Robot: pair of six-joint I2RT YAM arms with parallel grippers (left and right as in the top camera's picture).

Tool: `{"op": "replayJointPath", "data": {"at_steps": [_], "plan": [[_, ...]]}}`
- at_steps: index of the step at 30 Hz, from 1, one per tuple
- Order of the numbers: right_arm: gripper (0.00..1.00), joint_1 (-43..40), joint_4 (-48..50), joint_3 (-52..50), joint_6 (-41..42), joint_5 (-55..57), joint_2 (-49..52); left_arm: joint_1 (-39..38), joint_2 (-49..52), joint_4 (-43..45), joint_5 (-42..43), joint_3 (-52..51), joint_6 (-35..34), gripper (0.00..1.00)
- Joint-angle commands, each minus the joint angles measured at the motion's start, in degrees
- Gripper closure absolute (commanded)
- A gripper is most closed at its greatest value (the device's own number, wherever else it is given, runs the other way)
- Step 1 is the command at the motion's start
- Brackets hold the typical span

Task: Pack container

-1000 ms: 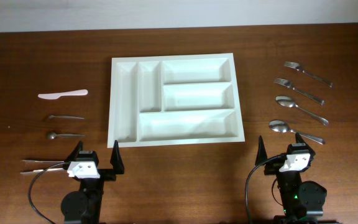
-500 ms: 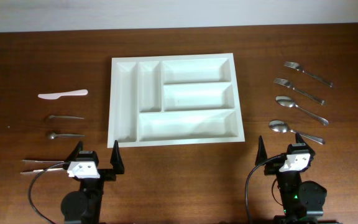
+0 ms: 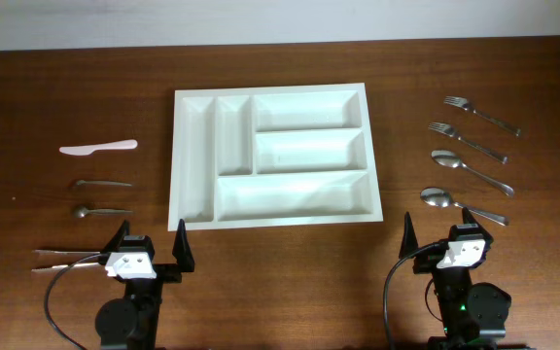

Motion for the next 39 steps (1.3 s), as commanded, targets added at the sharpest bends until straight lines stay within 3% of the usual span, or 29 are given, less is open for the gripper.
{"op": "replayJointPath", "data": {"at_steps": [1,22,30,39], "plan": [[0.01,0.5,-0.3,-0.3,0.3,-0.1,-0.5,0.0,-0.5,0.0,0.0,-0.4,0.9,0.01],[0.01,0.3,1.6,-0.3,0.5,0.2,-0.5,0.0,-0.5,0.0,0.0,-0.4,0.9,0.01],[0.01,0.3,8.3,2.3,11.0,-9.1,-0.5,0.0,-0.5,0.0,0.0,-0.4,0.9,0.01],[0.01,0.3,-10.6,24.3,8.5,-0.9,7.8,0.0,-0.5,0.0,0.0,-0.4,0.9,0.01]]}}
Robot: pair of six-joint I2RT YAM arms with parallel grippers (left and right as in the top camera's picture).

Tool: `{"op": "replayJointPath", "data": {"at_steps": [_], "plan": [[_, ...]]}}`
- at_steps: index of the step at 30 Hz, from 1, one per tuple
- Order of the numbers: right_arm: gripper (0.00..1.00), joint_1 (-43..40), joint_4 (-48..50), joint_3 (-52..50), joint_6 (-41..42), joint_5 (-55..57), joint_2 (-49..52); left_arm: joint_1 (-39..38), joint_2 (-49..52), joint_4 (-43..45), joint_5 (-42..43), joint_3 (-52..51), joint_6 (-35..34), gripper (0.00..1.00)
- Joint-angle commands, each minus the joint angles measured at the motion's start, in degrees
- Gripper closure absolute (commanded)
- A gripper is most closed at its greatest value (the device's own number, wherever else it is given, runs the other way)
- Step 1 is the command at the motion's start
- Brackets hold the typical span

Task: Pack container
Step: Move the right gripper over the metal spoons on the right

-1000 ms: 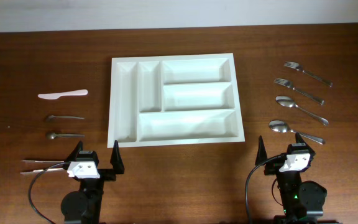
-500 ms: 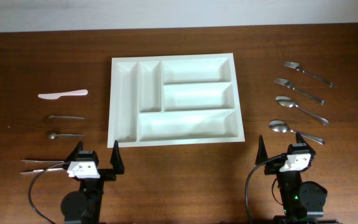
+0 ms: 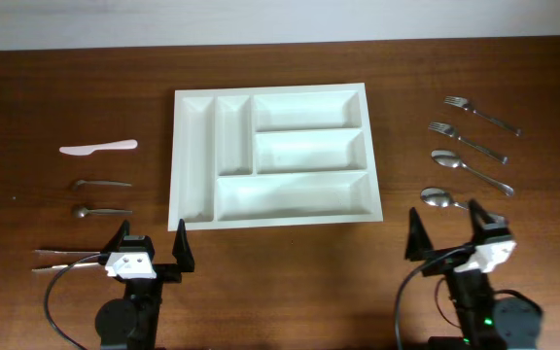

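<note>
A white cutlery tray (image 3: 271,156) with several empty compartments lies mid-table. To its left are a white plastic knife (image 3: 98,148), two small spoons (image 3: 102,182) (image 3: 100,210) and a pair of metal chopsticks (image 3: 66,258). To its right lie two forks (image 3: 482,114) (image 3: 468,140) and two large spoons (image 3: 472,171) (image 3: 453,201). My left gripper (image 3: 152,241) stands open near the front edge, just below the tray's left corner. My right gripper (image 3: 447,231) is open too, just in front of the nearest large spoon, and one of its fingers (image 3: 481,222) covers the end of that spoon's handle.
The dark wooden table (image 3: 27,97) runs back to a pale wall along the top. Black cables loop from both arm bases at the front edge.
The right arm has shifted to the right, and its gripper now stands open just in front of the nearest large spoon. The left arm and all the cutlery are where they were.
</note>
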Motion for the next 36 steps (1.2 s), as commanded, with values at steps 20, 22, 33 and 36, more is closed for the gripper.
{"op": "replayJointPath", "data": {"at_steps": [20,22,33,36], "plan": [[0.01,-0.1,-55.0,72.9,4.3,13.3,64.8,0.0,-0.5,0.0,0.0,-0.4,0.9,0.01],[0.01,-1.2,-60.4,75.3,17.2,26.0,68.4,0.0,-0.5,0.0,0.0,-0.4,0.9,0.01],[0.01,-8.1,-66.8,78.1,22.4,15.1,79.8,0.0,-0.5,0.0,0.0,-0.4,0.9,0.01],[0.01,-8.5,-65.6,78.1,25.0,17.4,82.4,0.0,-0.5,0.0,0.0,-0.4,0.9,0.01]]}}
